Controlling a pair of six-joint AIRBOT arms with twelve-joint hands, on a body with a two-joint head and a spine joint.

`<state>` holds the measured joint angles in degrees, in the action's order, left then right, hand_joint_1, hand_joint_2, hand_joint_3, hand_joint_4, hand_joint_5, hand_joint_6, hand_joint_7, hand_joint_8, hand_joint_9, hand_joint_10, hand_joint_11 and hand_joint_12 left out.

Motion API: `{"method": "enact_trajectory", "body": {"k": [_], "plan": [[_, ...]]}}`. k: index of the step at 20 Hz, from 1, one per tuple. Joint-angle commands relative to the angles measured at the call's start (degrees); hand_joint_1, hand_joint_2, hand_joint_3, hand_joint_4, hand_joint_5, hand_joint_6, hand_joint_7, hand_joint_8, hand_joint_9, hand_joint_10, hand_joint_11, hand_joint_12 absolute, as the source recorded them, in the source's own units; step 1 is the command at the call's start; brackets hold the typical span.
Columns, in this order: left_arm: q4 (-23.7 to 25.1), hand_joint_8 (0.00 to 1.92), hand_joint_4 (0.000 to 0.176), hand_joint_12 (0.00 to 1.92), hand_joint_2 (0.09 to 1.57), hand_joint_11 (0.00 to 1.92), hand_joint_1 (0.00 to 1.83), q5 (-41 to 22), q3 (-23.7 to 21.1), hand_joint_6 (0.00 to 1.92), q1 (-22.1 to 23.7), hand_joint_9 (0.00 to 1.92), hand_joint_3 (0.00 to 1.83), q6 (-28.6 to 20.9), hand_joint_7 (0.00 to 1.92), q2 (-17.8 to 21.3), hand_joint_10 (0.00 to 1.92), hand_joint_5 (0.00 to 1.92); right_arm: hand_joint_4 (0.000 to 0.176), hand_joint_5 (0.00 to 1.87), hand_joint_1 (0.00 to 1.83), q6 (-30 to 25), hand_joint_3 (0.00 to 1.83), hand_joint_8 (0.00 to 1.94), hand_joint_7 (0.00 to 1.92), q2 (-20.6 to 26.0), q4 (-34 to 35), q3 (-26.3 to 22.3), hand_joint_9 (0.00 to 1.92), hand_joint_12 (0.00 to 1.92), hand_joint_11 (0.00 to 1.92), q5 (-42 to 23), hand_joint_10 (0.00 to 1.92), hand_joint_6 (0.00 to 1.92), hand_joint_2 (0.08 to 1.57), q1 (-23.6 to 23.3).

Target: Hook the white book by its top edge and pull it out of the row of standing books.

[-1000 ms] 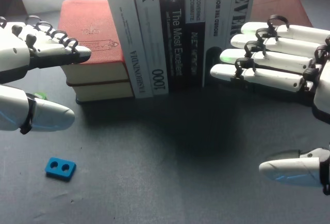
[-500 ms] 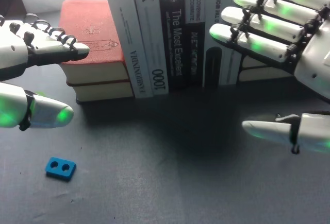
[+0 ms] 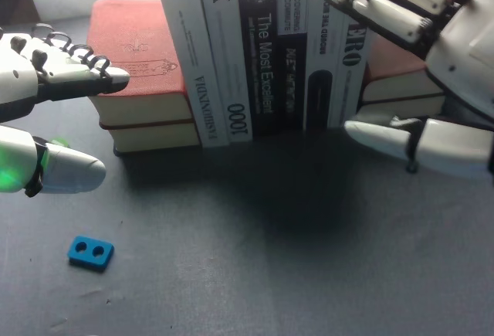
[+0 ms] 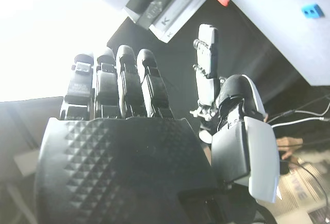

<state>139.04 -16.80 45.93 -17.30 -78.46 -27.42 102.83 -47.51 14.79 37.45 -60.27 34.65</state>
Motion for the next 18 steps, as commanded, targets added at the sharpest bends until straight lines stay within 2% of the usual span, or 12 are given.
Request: {"method": "enact_trajectory", "body": {"k": [1,4,18], "plan": [[-0.85,0.0,0.0,0.04,1.21,0.01,0.0,3.83,0.24,0.0,0.69,0.0,0.0,-0.2,0.01,-0.08,0.0,0.0,0.0,0.1,0.0,1.34,0.0,0.0,0.07,-0.32,0.08,0.71,0.02,0.0,0.0,-8.66,0.0,0.0,1.18,-1.07],[-0.85,0.0,0.0,0.05,1.22,0.01,0.0,3.51,0.26,0.0,0.72,0.0,0.0,-0.19,0.01,-0.08,0.0,0.0,0.0,0.1,0.0,3.95,0.01,0.01,0.07,-3.07,4.2,3.02,0.02,0.0,0.0,-9.55,0.0,0.01,1.19,-2.61],[-0.8,0.0,0.0,0.04,1.22,0.0,0.0,3.11,1.07,0.0,0.84,0.0,0.0,0.1,0.0,-0.64,0.0,0.0,0.0,0.11,0.0,7.58,0.0,0.0,0.08,-9.33,8.26,8.88,0.03,0.0,0.0,-10.57,0.0,0.0,1.18,-5.36]]}}
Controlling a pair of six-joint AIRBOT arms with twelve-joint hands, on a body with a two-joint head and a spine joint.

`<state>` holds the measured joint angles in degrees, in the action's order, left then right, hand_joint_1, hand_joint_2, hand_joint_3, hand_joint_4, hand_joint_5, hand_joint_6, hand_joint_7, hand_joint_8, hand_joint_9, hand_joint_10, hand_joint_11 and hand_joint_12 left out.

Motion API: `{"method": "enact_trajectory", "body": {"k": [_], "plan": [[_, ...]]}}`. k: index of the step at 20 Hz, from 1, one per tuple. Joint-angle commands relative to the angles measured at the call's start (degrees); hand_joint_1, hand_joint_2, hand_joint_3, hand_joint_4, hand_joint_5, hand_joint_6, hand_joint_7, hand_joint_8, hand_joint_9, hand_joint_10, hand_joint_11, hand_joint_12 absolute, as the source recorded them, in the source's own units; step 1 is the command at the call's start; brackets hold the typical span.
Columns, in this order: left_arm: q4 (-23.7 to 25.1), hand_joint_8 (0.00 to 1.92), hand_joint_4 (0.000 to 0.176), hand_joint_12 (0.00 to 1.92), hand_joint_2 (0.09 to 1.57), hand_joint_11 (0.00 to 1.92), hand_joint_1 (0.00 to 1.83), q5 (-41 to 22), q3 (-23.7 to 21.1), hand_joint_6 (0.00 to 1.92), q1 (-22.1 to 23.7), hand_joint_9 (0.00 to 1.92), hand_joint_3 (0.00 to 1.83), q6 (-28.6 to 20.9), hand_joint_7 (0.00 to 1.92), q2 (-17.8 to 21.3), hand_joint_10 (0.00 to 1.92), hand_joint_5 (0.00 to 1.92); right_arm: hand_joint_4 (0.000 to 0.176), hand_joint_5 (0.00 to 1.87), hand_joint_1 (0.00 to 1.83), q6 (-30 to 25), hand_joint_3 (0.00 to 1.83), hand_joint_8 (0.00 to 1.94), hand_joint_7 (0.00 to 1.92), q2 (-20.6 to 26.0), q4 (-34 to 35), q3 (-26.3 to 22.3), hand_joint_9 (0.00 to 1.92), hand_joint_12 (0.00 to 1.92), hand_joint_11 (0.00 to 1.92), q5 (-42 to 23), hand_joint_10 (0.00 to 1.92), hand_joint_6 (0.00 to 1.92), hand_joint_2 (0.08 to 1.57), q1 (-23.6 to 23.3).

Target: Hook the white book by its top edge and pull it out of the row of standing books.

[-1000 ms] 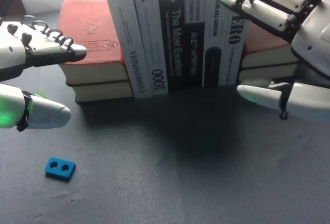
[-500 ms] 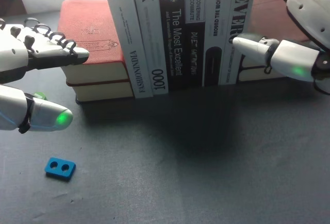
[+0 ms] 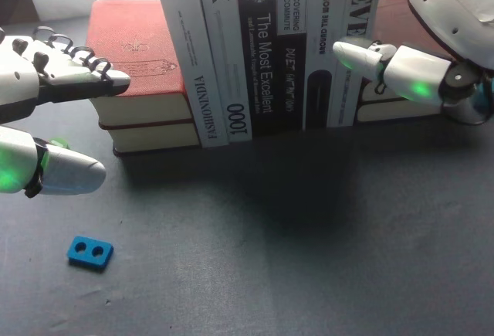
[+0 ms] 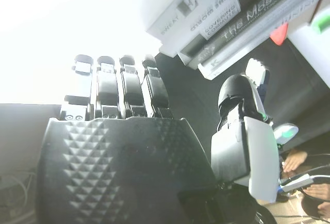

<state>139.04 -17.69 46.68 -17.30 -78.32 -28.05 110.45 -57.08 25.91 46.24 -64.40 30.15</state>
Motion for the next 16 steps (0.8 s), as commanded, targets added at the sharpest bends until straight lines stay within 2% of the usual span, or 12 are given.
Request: {"method": "enact_trajectory", "body": {"k": [1,7,10,12,16], "plan": [[-0.8,0.0,0.0,0.05,1.22,0.01,0.0,3.99,0.43,0.0,0.84,0.0,0.0,0.02,0.01,-0.03,0.0,0.0,0.0,0.1,0.0,-0.05,0.0,0.0,0.08,0.02,-2.75,0.24,0.03,0.0,0.0,-6.37,0.0,0.0,1.18,-0.8],[-0.77,0.0,0.0,0.13,1.22,0.0,0.0,3.86,0.8,0.0,1.22,0.02,0.0,0.2,0.03,-0.22,0.0,0.0,0.0,0.12,0.0,-0.05,0.0,0.01,0.1,-1.17,-1.18,1.42,0.05,0.0,0.0,-5.84,0.01,0.01,1.18,-0.05],[-0.77,0.0,0.0,0.13,1.22,0.0,0.0,3.14,1.0,0.0,1.09,0.02,0.0,0.55,0.02,-0.2,0.0,0.01,0.0,0.11,0.0,-0.05,0.0,0.01,0.08,-1.71,0.3,1.98,0.04,0.0,0.01,-5.04,0.01,0.01,1.17,0.23],[-0.78,0.0,0.0,0.02,1.22,0.01,0.0,2.52,1.33,0.0,1.29,0.0,0.0,1.18,0.0,-0.22,0.0,0.0,0.0,0.1,0.0,-0.14,0.0,0.01,0.08,-1.76,0.3,1.98,0.03,0.0,0.0,-4.69,0.01,0.0,1.17,0.73],[-0.78,0.0,0.0,0.02,1.22,0.02,0.0,2.09,1.11,0.0,1.33,0.0,0.0,1.53,0.0,-0.25,0.0,0.0,0.0,0.12,0.0,-0.12,0.0,0.01,0.09,-1.74,0.3,1.96,0.04,0.0,0.0,-3.88,0.01,0.01,1.18,1.66]]}}
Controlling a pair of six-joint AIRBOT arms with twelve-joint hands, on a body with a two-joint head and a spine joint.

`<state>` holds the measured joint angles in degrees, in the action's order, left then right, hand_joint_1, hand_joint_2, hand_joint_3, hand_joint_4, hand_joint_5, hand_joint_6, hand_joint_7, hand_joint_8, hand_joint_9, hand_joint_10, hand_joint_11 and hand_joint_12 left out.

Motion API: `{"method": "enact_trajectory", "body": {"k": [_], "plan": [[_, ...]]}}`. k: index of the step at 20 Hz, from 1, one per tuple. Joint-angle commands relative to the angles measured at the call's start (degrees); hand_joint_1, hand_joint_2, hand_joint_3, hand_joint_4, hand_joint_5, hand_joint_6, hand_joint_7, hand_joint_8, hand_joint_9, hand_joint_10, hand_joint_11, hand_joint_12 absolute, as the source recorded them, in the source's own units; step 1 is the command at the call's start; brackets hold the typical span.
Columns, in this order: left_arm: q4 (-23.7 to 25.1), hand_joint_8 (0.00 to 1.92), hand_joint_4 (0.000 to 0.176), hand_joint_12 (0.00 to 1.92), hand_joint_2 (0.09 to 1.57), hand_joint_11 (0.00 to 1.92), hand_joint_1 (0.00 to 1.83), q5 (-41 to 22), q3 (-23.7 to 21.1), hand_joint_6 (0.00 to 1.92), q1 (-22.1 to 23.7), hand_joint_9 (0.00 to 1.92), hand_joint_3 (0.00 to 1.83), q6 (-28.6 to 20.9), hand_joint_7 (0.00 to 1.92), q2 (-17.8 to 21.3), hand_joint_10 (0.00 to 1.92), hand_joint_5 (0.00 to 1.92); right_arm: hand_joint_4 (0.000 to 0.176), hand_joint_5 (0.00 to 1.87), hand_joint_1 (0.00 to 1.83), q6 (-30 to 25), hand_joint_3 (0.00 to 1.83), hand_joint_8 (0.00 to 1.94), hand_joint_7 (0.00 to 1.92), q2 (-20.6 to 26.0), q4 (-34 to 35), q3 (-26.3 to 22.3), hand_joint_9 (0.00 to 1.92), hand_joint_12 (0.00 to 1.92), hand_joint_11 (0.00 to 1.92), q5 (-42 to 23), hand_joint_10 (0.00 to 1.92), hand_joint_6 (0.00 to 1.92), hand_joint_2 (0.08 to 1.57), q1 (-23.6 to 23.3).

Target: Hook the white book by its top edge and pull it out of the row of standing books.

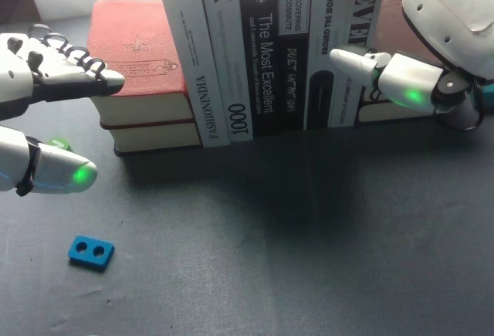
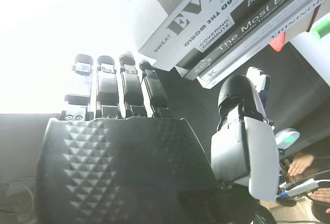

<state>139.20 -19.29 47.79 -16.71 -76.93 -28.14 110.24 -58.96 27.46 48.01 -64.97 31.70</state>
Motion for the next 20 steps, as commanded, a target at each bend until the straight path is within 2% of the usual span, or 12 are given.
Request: {"method": "enact_trajectory", "body": {"k": [1,8,14,16,19,20], "plan": [[-0.94,0.0,0.0,0.03,1.22,0.02,0.0,3.89,-0.43,0.0,0.75,0.0,0.0,0.12,0.0,-0.13,0.0,0.0,0.0,0.11,0.0,0.08,0.0,0.01,0.1,0.14,-1.26,0.19,0.04,0.0,0.0,-2.59,0.01,0.01,1.18,0.25],[-0.94,0.0,0.0,0.04,1.22,0.02,0.0,4.72,-1.11,0.0,0.71,0.01,0.0,0.11,0.02,-0.03,0.0,0.01,0.0,0.11,0.0,-1.87,0.0,0.0,0.09,-0.05,-1.26,0.59,0.04,0.0,0.0,0.49,0.0,0.0,1.18,-1.18],[-0.93,0.0,0.0,0.06,1.22,0.01,0.0,4.49,-0.53,0.0,0.74,0.01,0.0,0.12,0.02,-0.05,0.0,0.0,0.0,0.12,0.0,-0.73,0.0,0.01,0.1,-0.28,-1.26,1.04,0.05,0.0,0.01,0.87,0.01,0.01,1.17,-0.94],[-0.95,0.0,0.0,0.16,1.22,0.0,0.0,4.37,-0.57,0.0,0.78,0.03,0.0,0.12,0.04,-0.04,0.0,0.02,0.0,0.12,0.0,0.14,0.0,0.0,0.09,-0.18,-1.26,0.74,0.04,0.0,0.01,0.74,0.0,0.0,1.18,-0.51],[-0.95,0.0,0.0,0.07,1.22,0.0,0.0,4.51,-0.66,0.0,0.75,0.0,0.0,0.12,0.0,-0.01,0.0,0.0,0.0,0.11,0.0,0.9,0.0,0.0,0.09,1.17,-1.27,-0.77,0.04,0.0,0.0,1.45,0.0,0.0,1.18,0.08],[-0.95,0.0,0.0,0.1,1.22,0.0,0.0,4.46,-0.7,0.0,0.75,0.01,0.0,0.12,0.01,0.09,0.0,0.0,0.0,0.11,0.0,0.9,0.0,0.0,0.08,1.77,-1.28,-1.46,0.03,0.0,0.0,2.3,0.0,0.0,1.18,-0.09]]}}
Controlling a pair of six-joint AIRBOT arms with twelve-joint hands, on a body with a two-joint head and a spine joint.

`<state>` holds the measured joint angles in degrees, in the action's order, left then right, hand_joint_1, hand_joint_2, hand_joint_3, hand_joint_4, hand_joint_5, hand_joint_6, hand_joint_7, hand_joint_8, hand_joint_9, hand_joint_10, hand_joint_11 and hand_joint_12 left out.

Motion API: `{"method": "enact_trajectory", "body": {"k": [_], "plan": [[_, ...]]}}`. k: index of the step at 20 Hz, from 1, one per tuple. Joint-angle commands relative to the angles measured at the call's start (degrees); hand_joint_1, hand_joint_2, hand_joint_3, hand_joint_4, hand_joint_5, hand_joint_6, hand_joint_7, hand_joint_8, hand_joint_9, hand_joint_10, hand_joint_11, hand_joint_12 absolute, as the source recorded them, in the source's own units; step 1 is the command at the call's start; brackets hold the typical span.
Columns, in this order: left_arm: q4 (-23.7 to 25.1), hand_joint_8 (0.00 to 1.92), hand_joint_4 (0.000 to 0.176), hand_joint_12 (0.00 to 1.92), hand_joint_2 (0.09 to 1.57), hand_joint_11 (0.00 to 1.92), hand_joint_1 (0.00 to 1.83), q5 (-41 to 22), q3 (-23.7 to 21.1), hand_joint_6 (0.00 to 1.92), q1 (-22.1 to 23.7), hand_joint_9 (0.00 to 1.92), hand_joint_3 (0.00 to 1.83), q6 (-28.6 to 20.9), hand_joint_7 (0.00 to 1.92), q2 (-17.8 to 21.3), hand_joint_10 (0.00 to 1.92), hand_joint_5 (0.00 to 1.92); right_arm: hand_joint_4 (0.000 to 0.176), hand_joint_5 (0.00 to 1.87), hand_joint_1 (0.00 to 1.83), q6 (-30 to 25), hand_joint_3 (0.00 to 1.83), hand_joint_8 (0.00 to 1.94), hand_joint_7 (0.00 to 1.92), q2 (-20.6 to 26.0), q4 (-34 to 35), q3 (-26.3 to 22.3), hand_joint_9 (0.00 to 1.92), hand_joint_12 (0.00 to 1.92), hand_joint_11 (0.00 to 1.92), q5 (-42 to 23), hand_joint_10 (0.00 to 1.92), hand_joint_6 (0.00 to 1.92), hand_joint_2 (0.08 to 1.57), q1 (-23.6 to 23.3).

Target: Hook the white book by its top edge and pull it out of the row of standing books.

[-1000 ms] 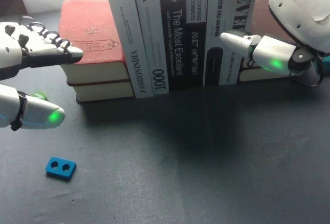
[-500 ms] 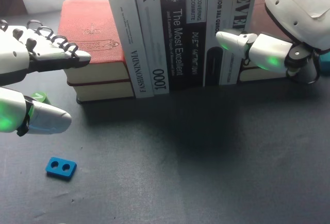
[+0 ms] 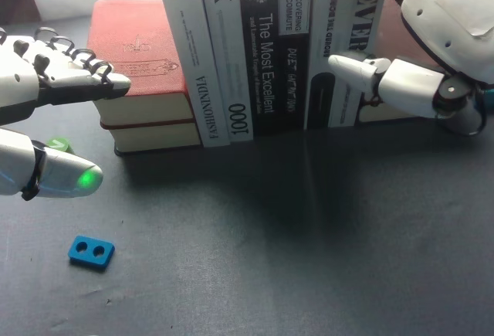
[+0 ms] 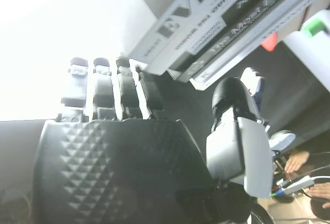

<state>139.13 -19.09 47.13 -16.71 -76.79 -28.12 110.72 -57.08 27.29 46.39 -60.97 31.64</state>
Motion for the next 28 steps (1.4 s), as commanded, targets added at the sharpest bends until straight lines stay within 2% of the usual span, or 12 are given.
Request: {"method": "enact_trajectory", "body": {"k": [1,4,13,18,20,21,23,24,25,28], "plan": [[-0.87,0.0,0.0,0.13,1.23,0.0,0.0,4.27,0.01,0.0,0.75,0.02,0.0,-0.01,0.03,0.29,0.0,0.01,0.0,0.11,0.0,0.52,0.0,0.0,0.08,0.59,-1.49,-0.77,0.03,0.0,0.0,-1.27,0.0,0.0,1.18,-0.16],[-0.88,0.0,0.0,0.11,1.23,0.0,0.0,4.32,0.44,0.0,0.79,0.01,0.0,0.0,0.01,0.32,0.0,0.0,0.0,0.11,0.0,2.28,0.0,0.0,0.08,2.36,-3.92,-3.48,0.03,0.0,0.0,-1.2,0.0,0.0,1.18,0.44],[-0.89,0.0,0.0,0.11,1.21,0.0,0.0,4.42,0.87,0.0,0.82,0.01,0.0,-0.01,0.01,0.5,0.0,0.0,0.0,0.13,0.0,8.34,0.0,0.01,0.11,6.83,-3.92,-9.95,0.05,0.0,0.01,0.67,0.01,0.01,1.19,1.94],[-0.97,0.0,0.0,0.17,1.22,0.0,0.0,4.47,1.23,0.0,0.84,0.03,0.0,-0.14,0.03,0.53,0.0,0.01,0.0,0.12,0.0,11.04,0.0,0.0,0.1,10.49,-2.71,-14.49,0.05,0.0,0.0,2.39,0.01,0.0,1.18,2.01],[-1.0,0.0,0.0,0.1,1.22,0.0,0.0,4.47,1.22,0.0,0.83,0.01,0.0,-0.22,0.02,0.55,0.0,0.0,0.0,0.1,0.0,12.0,0.0,0.0,0.08,11.66,-2.7,-15.95,0.04,0.0,0.0,2.48,0.0,0.0,1.18,2.0],[-1.0,0.0,0.0,0.18,1.22,0.0,0.0,4.47,1.21,0.0,0.82,0.04,0.0,-0.24,0.04,0.55,0.0,0.03,0.0,0.1,0.0,12.75,0.0,0.0,0.08,11.96,-2.59,-16.41,0.04,0.0,0.0,2.49,0.0,0.0,1.18,2.0],[-1.0,0.0,0.0,0.18,1.22,0.0,0.0,4.47,1.24,0.0,0.79,0.04,0.0,-0.24,0.05,0.53,0.0,0.04,0.0,0.1,0.0,14.92,0.0,0.0,0.08,12.69,-1.49,-17.77,0.04,0.0,0.0,2.51,0.0,0.0,1.18,1.98],[-1.0,0.0,0.0,0.1,1.22,0.0,0.0,4.47,1.26,0.0,0.75,0.0,0.0,-0.24,0.01,0.53,0.0,0.0,0.0,0.13,0.0,15.31,0.0,0.01,0.1,13.24,-1.32,-18.56,0.05,0.0,0.01,2.53,0.01,0.01,1.18,1.99],[-1.0,0.0,0.0,0.1,1.22,0.0,0.0,4.47,1.26,0.0,0.72,0.0,0.0,-0.24,0.01,0.52,0.0,0.0,0.0,0.13,0.0,15.41,0.0,0.01,0.1,13.6,-1.32,-19.1,0.05,0.0,0.01,2.59,0.01,0.01,1.18,2.03],[-0.98,0.0,0.0,0.16,1.22,0.0,0.0,4.46,1.25,0.0,0.59,0.03,0.0,-0.22,0.03,0.47,0.0,0.02,0.0,0.13,0.0,17.11,0.0,0.01,0.1,14.66,-1.31,-21.05,0.05,0.0,0.0,2.68,0.01,0.01,1.19,2.34]]}}
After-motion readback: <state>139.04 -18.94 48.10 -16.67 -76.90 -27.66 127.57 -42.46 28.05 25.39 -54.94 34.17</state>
